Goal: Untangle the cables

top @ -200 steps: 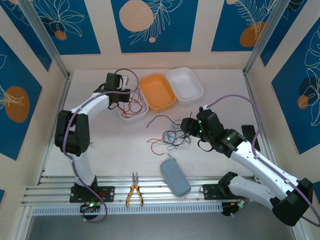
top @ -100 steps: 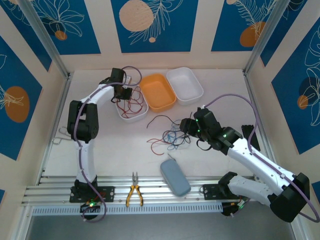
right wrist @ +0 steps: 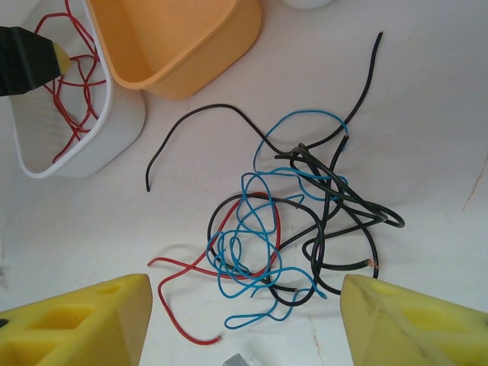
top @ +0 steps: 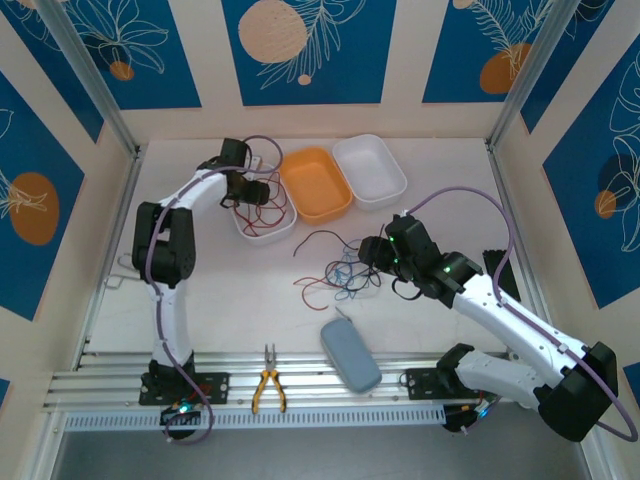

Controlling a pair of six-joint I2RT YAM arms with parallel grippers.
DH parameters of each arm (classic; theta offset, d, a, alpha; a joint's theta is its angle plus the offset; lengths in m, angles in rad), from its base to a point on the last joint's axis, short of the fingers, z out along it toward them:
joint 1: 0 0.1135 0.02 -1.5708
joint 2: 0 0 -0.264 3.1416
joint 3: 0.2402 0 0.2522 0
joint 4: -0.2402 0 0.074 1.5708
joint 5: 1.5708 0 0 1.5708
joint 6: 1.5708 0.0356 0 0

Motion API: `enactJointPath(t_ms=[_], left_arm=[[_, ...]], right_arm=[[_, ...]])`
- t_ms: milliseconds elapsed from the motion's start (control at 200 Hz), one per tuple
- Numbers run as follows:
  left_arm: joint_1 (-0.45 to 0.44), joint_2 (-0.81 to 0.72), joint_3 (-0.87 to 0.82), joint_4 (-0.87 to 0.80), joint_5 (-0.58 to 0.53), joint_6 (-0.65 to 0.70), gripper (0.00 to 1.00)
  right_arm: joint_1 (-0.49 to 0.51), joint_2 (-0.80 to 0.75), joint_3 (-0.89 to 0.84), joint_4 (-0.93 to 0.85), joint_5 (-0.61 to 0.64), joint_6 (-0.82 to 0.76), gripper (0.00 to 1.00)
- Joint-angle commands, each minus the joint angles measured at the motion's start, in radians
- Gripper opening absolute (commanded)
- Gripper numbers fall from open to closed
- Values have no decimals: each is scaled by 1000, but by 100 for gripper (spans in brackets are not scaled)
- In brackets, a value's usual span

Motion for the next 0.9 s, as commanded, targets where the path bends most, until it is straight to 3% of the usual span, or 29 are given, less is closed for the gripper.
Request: enactJointPath(t_ms=[0, 195, 440, 710, 815, 895], left_arm=[[12, -123, -52, 32, 28, -2, 77], [12, -298, -220, 114, 52, -40, 100], [-34, -610, -573, 326, 153, -152, 100], [-293, -835, -897, 512, 125, -85, 100], [-368, -845, -978, 519, 85, -156, 100], [-419, -849, -1022, 503, 46, -201, 99]], right_arm=[[-4, 2, 31, 0, -14, 6, 66], [-5, 6, 29, -20, -6, 10, 67], [-6, 48, 53, -116, 47, 35, 75], [-12, 181, 110, -196, 63, 38, 83], [-12, 238, 129, -193, 41, 36, 87], [-12, 275, 137, -183, 29, 32, 99]])
